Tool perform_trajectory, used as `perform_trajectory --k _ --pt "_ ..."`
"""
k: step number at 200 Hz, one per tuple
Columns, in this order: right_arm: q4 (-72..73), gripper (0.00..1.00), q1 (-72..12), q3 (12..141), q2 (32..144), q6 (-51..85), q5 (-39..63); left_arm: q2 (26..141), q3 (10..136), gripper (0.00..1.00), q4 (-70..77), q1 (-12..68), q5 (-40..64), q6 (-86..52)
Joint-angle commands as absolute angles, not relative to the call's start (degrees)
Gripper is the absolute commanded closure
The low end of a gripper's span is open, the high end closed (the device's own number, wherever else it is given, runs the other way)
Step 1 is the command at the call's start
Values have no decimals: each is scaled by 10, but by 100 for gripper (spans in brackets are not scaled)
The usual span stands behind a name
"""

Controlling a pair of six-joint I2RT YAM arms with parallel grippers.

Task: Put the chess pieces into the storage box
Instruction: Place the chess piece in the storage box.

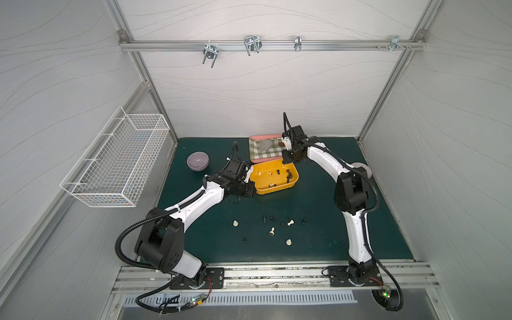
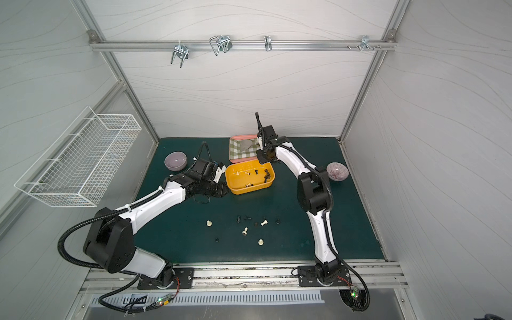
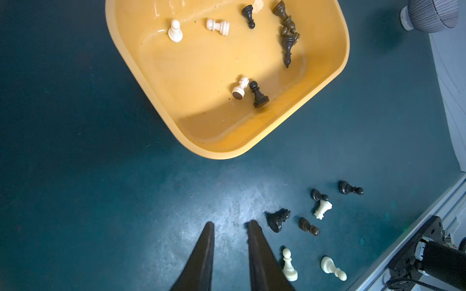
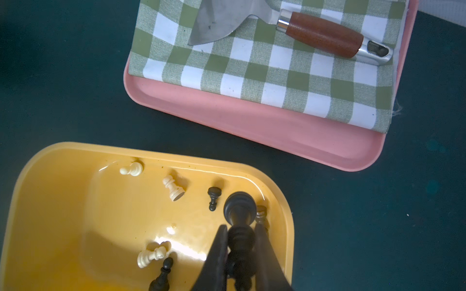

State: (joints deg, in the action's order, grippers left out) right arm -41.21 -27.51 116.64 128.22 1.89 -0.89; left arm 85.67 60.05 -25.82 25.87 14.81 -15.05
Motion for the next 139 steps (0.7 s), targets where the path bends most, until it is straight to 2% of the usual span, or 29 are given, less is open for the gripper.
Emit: perform_trajectory --k 1,115,139 --pt "-430 88 -272 1184 1304 9 -22 858 600 74 -236 256 159 -156" --pt "-435 87 -284 1221 1374 16 -21 831 570 74 -239 256 159 -159" --pt "-441 85 -286 1224 1379 19 -21 829 566 74 -238 256 158 -160"
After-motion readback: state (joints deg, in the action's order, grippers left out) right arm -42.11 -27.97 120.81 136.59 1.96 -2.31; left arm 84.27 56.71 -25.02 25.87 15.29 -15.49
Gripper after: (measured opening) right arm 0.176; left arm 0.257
